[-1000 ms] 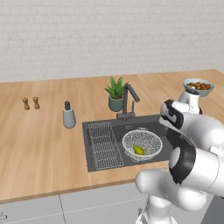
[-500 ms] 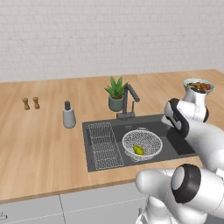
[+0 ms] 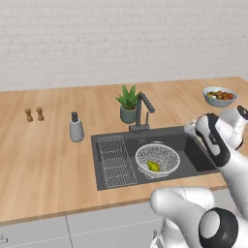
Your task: Put the colander in the sink, put the pear in the colander, and turn on the sink faucet and pour water over the colander.
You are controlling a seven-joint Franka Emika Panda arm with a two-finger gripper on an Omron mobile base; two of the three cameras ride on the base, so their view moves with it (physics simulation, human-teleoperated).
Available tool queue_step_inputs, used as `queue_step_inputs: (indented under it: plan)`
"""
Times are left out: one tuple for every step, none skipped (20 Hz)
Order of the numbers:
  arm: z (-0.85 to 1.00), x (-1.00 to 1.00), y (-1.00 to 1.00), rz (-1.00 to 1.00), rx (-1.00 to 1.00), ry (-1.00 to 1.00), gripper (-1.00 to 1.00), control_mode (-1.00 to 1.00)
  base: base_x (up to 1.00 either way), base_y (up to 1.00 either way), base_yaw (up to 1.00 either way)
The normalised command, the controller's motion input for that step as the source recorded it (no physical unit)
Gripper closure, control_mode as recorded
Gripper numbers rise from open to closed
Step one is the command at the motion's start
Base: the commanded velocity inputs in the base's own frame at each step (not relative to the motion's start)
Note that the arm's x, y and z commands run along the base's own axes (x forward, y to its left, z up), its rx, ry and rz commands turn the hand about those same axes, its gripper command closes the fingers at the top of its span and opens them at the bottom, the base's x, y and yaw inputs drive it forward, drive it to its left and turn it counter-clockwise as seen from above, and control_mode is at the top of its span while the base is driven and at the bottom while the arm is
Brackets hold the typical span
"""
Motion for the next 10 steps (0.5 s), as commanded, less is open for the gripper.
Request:
queue_step_inputs:
  plan:
    - [0.01,0.08,-0.41,0.7,0.16,-0.83,-1.0,-1.0,0.0,0.0,0.0]
    - [0.0,0.11,-0.3,0.68,0.14,-0.8,-1.0,-1.0,0.0,0.0,0.0]
    - [0.0,0.17,-0.24,0.65,0.12,-0.79,-1.0,-1.0,0.0,0.0,0.0]
    - [0.0,0.24,-0.19,0.6,0.07,-0.79,-1.0,-1.0,0.0,0.0,0.0]
    - [0.0,0.31,-0.17,0.55,0.05,-0.75,-1.0,-1.0,0.0,0.0,0.0]
    - [0.0,0.39,-0.03,0.46,0.0,-0.75,-1.0,-1.0,0.0,0.0,0.0]
    - [0.0,0.41,0.0,0.39,0.0,-0.8,-1.0,-1.0,0.0,0.0,0.0]
    - [0.0,0.48,0.01,0.35,0.0,-0.75,-1.0,-1.0,0.0,0.0,0.0]
    - [0.0,0.61,0.12,0.3,0.0,-0.6,-1.0,-1.0,0.0,0.0,0.0]
    - [0.04,0.71,0.24,0.27,-0.01,-0.49,-1.0,-1.0,0.0,0.0,0.0]
